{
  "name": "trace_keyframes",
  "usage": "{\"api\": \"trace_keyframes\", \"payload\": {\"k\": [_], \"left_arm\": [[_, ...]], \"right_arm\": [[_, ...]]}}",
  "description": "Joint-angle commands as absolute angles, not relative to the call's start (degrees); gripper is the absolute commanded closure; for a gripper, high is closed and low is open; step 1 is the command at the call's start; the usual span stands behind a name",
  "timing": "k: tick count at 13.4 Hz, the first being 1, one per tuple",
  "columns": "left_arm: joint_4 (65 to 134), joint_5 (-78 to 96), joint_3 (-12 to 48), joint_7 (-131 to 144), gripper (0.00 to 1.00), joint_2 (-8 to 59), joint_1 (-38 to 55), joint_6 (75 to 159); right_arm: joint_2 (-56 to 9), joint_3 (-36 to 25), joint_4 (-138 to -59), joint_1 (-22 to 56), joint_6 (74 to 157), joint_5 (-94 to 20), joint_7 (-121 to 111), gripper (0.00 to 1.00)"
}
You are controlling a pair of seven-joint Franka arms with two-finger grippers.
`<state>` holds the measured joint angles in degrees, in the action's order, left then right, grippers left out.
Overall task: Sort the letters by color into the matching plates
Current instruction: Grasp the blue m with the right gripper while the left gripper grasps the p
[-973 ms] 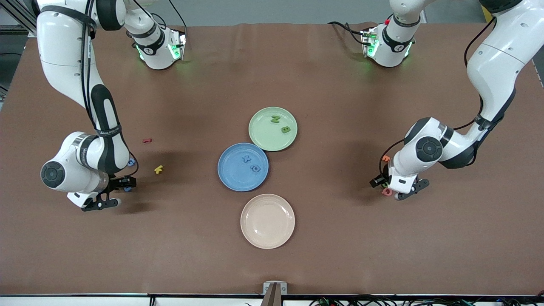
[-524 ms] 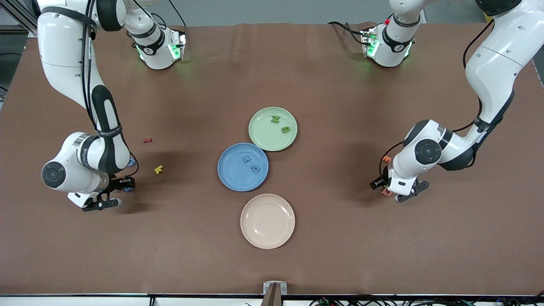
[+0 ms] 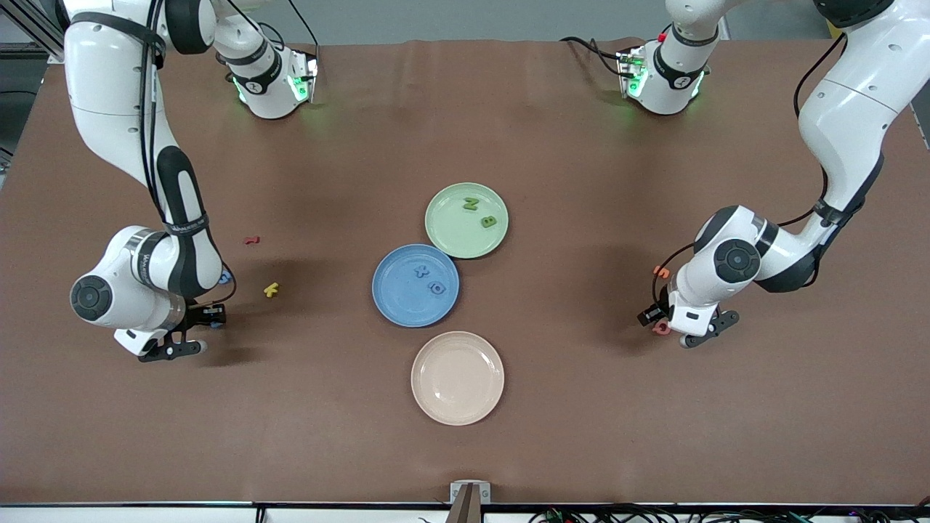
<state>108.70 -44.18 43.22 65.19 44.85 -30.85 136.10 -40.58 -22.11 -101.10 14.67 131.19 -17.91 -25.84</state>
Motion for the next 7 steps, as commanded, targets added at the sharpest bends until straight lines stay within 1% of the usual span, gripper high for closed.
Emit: {"api": "trace_keyframes", "payload": {"k": [1, 2, 3, 4, 7], "left_arm": [[108.7, -45.8, 42.9, 65.7, 0.72, 44.6, -30.8, 135.3], [108.7, -45.8, 43.0, 65.7, 0.86, 44.6, -30.8, 135.2], [108.7, -45.7, 43.0, 66.0, 0.97, 44.6, -30.8, 135.2], [108.8, -45.6, 43.0, 66.1, 0.99, 44.6, -30.8, 135.2], [109.2, -45.4, 43.4, 68.1, 1.0, 44.1, -30.3, 134.9]], "right_arm": [[-41.2, -21.1, -100.3, 13.7, 131.6, -19.5, -27.9, 0.73], [-41.2, -21.1, -100.3, 13.7, 131.6, -20.0, -28.0, 0.77], [-41.1, -21.1, -100.3, 13.7, 131.5, -20.0, -28.0, 0.8], [-41.0, -21.1, -100.2, 13.9, 131.2, -20.1, -28.3, 0.82], [-39.5, -21.3, -99.9, 14.8, 129.3, -20.0, -28.1, 0.82]]}}
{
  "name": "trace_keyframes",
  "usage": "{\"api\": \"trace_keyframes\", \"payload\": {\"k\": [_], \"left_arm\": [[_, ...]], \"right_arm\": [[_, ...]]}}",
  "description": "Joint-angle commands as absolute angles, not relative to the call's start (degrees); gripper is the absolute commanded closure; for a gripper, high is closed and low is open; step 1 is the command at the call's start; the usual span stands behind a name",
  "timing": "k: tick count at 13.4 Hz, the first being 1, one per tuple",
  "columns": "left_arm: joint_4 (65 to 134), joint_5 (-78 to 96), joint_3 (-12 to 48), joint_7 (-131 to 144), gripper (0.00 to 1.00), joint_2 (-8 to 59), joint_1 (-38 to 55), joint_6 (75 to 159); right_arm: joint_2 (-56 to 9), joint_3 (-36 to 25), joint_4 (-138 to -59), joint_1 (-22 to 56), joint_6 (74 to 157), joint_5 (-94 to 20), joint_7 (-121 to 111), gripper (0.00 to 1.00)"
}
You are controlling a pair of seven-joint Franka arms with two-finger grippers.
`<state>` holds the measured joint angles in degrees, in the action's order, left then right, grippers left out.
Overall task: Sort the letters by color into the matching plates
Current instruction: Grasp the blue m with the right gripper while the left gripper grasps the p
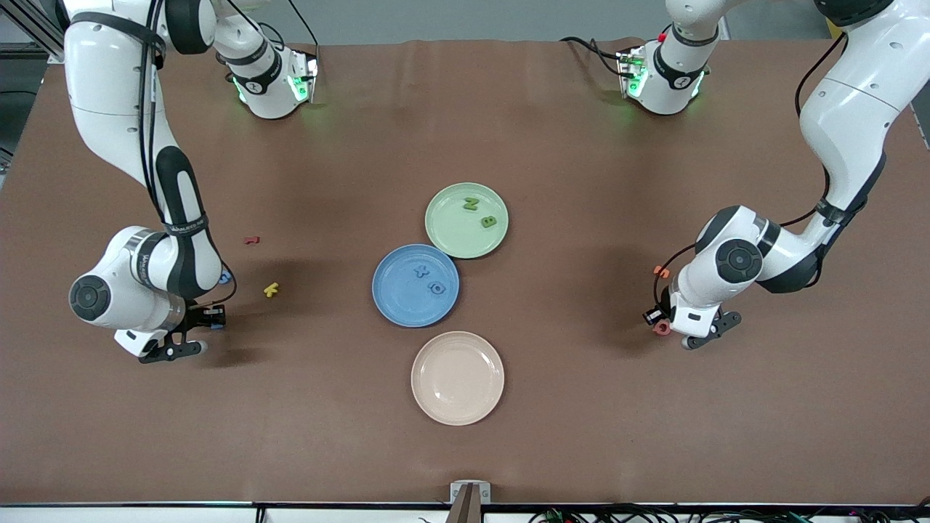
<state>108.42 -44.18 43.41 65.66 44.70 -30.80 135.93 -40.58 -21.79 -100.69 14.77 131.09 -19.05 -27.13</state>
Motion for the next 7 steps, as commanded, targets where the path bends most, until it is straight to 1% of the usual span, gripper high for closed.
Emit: {"api": "trace_keyframes", "payload": {"k": [1, 3, 5, 7], "left_arm": [[109.2, -45.4, 44.5, 69.2, 1.0, 44.0, -30.2, 133.8], [109.2, -45.4, 47.4, 70.7, 1.0, 43.9, -30.2, 130.1], [109.5, -45.4, 50.2, 73.7, 1.0, 43.8, -30.3, 127.1], [110.8, -45.4, 52.1, 75.6, 1.0, 43.8, -30.3, 126.2]], "right_arm": [[-38.7, -21.3, -99.6, 15.0, 127.3, -20.0, -27.8, 0.82], [-37.3, -21.4, -98.3, 16.1, 123.1, -20.0, -27.6, 0.82], [-36.7, -21.4, -97.9, 17.6, 122.3, -19.9, -23.6, 0.83], [-35.7, -21.4, -97.9, 20.1, 120.9, -19.9, -19.0, 0.83]]}}
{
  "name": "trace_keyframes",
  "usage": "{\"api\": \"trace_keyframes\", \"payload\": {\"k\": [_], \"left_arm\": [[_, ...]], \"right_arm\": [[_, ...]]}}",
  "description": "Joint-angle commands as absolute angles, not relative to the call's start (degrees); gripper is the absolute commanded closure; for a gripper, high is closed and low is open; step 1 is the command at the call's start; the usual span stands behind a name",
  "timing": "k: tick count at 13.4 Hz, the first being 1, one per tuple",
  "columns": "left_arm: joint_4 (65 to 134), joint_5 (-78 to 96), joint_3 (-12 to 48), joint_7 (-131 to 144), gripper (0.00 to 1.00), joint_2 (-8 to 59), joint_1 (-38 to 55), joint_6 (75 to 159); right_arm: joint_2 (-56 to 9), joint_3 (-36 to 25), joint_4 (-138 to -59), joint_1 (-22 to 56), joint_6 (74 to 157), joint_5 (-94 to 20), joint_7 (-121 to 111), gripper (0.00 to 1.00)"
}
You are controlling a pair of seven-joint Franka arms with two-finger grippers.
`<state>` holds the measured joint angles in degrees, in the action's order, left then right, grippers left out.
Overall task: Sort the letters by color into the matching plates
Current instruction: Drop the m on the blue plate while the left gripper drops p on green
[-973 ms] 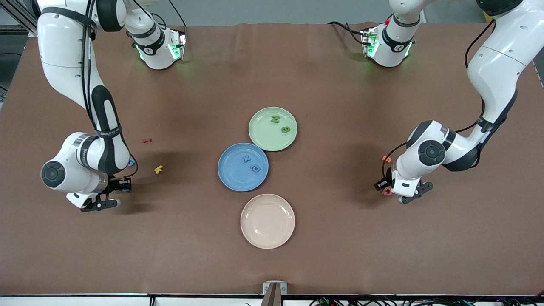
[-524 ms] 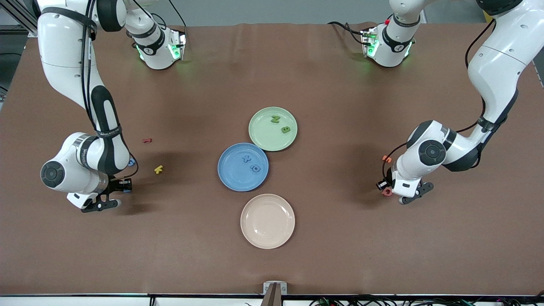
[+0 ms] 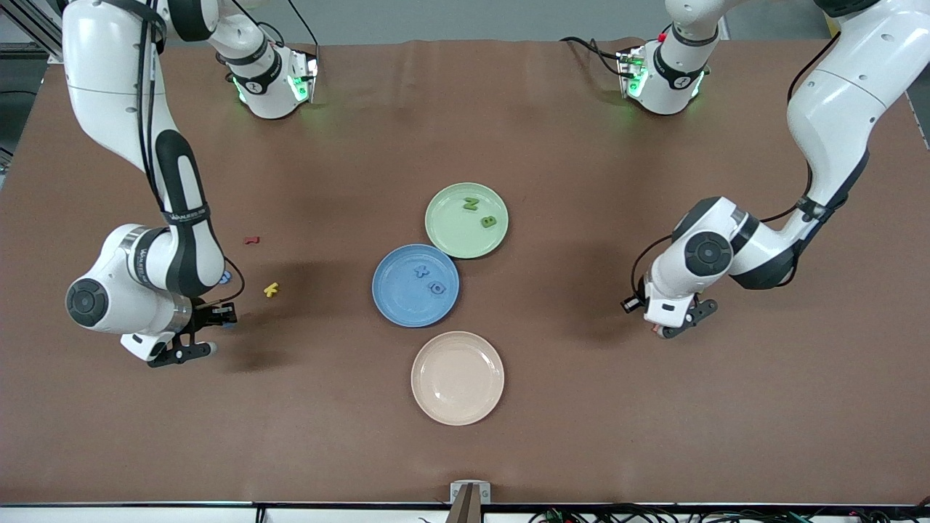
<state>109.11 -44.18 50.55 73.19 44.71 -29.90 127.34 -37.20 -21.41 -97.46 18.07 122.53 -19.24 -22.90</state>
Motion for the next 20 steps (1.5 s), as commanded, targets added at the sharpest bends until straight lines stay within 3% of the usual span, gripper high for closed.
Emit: {"api": "trace_keyframes", "payload": {"k": [1, 7, 13, 20], "left_arm": [[111.4, -45.4, 53.3, 77.5, 1.0, 43.8, -30.4, 126.2], [114.3, -45.1, 62.0, 93.0, 1.0, 44.2, -28.9, 126.2], [114.0, -45.0, 62.5, 106.1, 1.0, 44.2, -19.5, 127.2], [114.9, -44.8, 62.3, 118.9, 1.0, 45.4, -12.5, 134.0]], "right_arm": [[-35.5, -21.4, -97.8, 21.8, 118.8, -19.9, -15.7, 0.84], [-34.3, -21.2, -97.7, 36.1, 116.2, -21.2, 12.2, 0.84], [-35.4, -21.2, -96.9, 48.1, 122.1, -27.1, 32.0, 0.84], [-37.3, -21.3, -97.4, 49.0, 124.5, -26.6, 34.3, 0.82]]}}
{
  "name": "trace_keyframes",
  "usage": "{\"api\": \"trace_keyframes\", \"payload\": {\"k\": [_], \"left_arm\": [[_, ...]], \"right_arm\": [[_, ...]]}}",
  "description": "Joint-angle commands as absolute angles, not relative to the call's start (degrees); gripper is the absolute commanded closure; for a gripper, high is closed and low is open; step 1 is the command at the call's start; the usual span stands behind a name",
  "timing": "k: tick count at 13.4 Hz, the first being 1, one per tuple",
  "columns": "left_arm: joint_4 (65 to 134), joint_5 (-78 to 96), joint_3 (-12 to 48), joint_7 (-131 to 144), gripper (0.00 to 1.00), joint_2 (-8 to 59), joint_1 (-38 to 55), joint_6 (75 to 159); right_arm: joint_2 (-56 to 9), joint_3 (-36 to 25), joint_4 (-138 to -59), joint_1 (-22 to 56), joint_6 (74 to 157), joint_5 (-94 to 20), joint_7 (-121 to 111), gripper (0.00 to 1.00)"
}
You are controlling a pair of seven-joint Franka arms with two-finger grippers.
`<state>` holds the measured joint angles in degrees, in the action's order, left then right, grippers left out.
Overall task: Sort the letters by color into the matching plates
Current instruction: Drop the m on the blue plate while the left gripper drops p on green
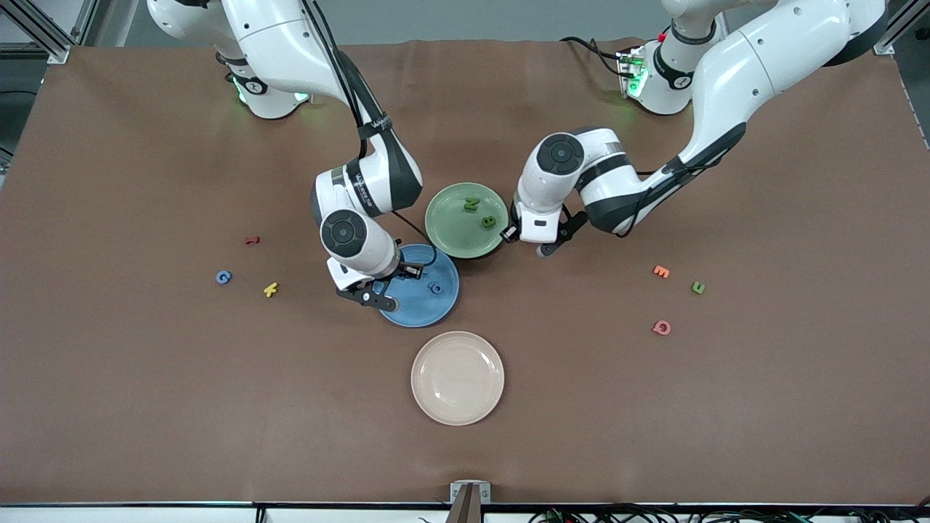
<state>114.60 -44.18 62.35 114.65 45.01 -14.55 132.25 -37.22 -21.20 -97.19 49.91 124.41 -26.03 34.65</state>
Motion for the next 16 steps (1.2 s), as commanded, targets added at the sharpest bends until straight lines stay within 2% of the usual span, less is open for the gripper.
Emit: {"api": "trace_keyframes", "payload": {"k": [1, 5, 6, 7, 8, 9, 14, 15, 16], "left_arm": [[114.9, -44.8, 62.3, 120.6, 1.0, 45.9, -11.5, 135.2], [114.8, -44.8, 61.4, 125.7, 0.96, 48.5, -8.1, 140.4], [114.7, -44.8, 60.8, 125.7, 0.83, 48.5, -7.3, 140.5], [114.6, -44.8, 60.3, 125.7, 0.5, 48.5, -6.4, 140.5], [114.6, -44.8, 59.2, 126.6, 0.06, 48.4, -5.9, 140.5], [114.4, -44.8, 58.8, 127.9, 0.0, 48.3, -5.8, 140.5], [112.7, -45.8, 58.8, 125.9, 0.0, 44.8, -8.9, 138.5], [112.2, -45.8, 58.8, 123.3, 0.0, 43.9, -10.4, 136.5], [111.5, -45.8, 59.1, 119.2, 0.0, 43.2, -13.2, 134.1]], "right_arm": [[-37.5, -21.3, -97.4, 49.0, 124.5, -26.6, 34.2, 0.82], [-38.5, -21.2, -97.4, 49.0, 125.5, -26.8, 34.3, 0.81], [-38.7, -21.2, -97.3, 49.0, 125.7, -26.8, 34.3, 0.81], [-38.8, -21.2, -97.4, 49.0, 126.0, -26.9, 34.3, 0.8], [-38.9, -21.2, -97.4, 49.0, 126.4, -27.0, 34.3, 0.8], [-39.4, -21.2, -97.3, 49.0, 126.5, -27.1, 34.3, 0.8], [-40.1, -21.2, -97.3, 49.6, 126.9, -27.1, 34.3, 0.78], [-40.1, -21.2, -97.3, 49.7, 126.8, -27.1, 34.3, 0.71], [-40.0, -21.2, -97.3, 49.7, 126.3, -27.0, 34.3, 0.42]]}}
